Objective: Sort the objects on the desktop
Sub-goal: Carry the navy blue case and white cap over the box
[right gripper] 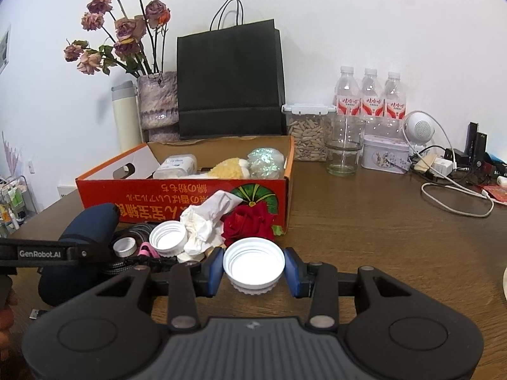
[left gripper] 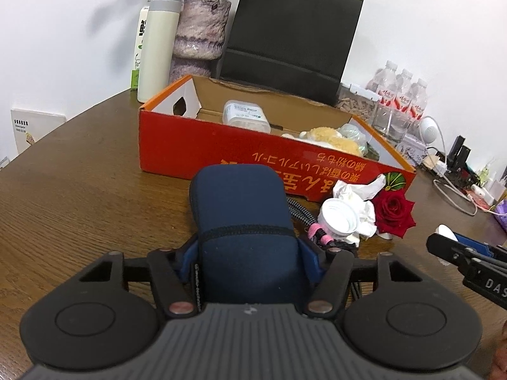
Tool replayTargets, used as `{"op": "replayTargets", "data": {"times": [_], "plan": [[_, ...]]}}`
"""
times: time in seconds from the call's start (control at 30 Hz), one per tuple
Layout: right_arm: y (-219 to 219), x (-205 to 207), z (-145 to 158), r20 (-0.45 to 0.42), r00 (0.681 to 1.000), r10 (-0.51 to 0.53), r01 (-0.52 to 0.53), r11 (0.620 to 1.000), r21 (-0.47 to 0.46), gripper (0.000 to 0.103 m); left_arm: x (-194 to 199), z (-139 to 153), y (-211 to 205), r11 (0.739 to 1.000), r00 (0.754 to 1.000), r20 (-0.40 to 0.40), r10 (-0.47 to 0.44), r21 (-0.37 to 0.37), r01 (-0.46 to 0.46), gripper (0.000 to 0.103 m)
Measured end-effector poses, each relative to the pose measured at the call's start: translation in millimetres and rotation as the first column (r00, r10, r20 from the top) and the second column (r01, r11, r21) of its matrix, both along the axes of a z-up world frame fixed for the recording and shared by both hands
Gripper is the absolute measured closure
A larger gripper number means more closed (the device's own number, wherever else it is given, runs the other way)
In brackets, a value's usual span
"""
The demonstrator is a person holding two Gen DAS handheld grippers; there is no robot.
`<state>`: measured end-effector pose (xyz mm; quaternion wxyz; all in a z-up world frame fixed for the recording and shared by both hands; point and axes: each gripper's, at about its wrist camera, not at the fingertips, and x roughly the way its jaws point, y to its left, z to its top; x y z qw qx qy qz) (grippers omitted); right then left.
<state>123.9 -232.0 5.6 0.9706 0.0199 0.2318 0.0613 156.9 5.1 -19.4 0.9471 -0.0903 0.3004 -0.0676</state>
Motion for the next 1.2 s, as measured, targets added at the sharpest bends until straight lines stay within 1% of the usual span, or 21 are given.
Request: {"op": "replayTargets", "data": {"times": [0.1,0.43,0.67,0.93,1.03,1.2], "plan": [[2.2,-2.0,0.0,0.016,1.000,-0.007,0.007,1.000,-0.007,0.064,-4.3,2.7,0.8,1.000,1.000,0.020,-0.004,0.001,0.004,0.040],[14.8,-14.3,3.1,0.076,0.996,-0.045,0.045,0.999,0.006,0.064,-12.7,8.9,14.3,0.999,0.999,0.055,0.000,-0.042,0.003,0.040],[26.1,-22.1,4.1,0.094,0.994,-0.054,0.053,0.999,0.012,0.064,-21.7,13.8,26.6,0.999,0.996,0.091,0.005,-0.041,-0.001,0.040],[34.5,-21.8,14.0,0.109,0.993,-0.036,0.031,0.999,0.045,0.064,-23.2,28.3,37.0,1.000,0.987,0.162,-0.019,-0.006,0.020,0.040],[40.4,-13.4,20.4,0.106,0.994,-0.016,0.011,0.998,0.054,0.064,-18.5,35.5,39.1,1.000,0.982,0.188,-0.027,0.008,0.026,0.040],[53.6,4.6,33.8,0.139,0.990,0.009,-0.014,0.999,0.040,0.064,-3.0,47.3,37.0,0.999,0.972,0.232,-0.039,0.029,0.033,0.040]]}}
